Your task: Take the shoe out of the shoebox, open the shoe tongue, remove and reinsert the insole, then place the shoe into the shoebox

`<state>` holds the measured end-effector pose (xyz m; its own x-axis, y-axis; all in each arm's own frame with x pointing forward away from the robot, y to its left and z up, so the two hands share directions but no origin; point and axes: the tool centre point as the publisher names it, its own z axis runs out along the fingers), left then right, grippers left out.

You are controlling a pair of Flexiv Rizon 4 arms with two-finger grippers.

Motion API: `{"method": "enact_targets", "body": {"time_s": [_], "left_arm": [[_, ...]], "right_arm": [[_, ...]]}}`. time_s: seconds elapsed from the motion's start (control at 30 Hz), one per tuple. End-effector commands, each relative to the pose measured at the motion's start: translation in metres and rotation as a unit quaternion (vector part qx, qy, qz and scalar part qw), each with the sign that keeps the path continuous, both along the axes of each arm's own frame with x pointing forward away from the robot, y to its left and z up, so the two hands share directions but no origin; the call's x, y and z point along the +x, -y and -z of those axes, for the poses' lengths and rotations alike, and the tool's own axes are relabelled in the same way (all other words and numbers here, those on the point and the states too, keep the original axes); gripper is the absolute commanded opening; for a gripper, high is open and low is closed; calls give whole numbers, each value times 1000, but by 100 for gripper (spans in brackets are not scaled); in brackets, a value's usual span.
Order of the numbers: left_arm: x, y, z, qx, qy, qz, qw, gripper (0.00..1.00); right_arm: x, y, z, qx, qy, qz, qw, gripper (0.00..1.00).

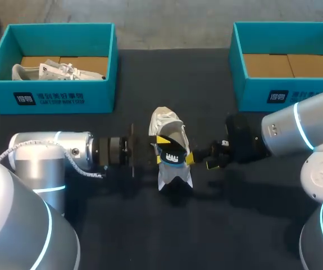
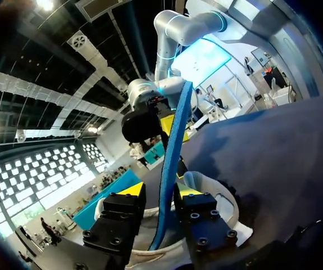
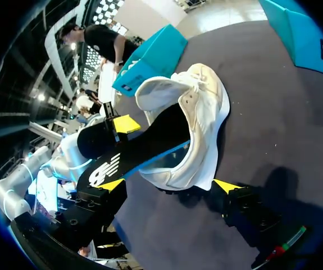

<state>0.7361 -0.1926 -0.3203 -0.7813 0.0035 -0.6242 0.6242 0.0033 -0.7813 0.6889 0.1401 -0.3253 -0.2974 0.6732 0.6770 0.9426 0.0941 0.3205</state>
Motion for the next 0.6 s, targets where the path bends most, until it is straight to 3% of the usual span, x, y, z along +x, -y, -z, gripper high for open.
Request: {"method": "enact_targets", "body": {"time_s": [0.03,0.1,0.13,0.6], "left_arm": [[-7,-4,-1,4,-1,0,1000,25],[-7,-3,1,6,-4,2,1000,13],[-7,-3,4,8,-5,2,1000,1],[12,-3,23,45,8,5,999,0]], "right_arm": [[-1,-1,-1,-2,0,1,1000,100],[-1,-1,-1,-2,0,1,1000,100],[-1,-1,-1,-2,0,1,1000,100],[-1,-1,-1,-2,0,1,1000,100]]}}
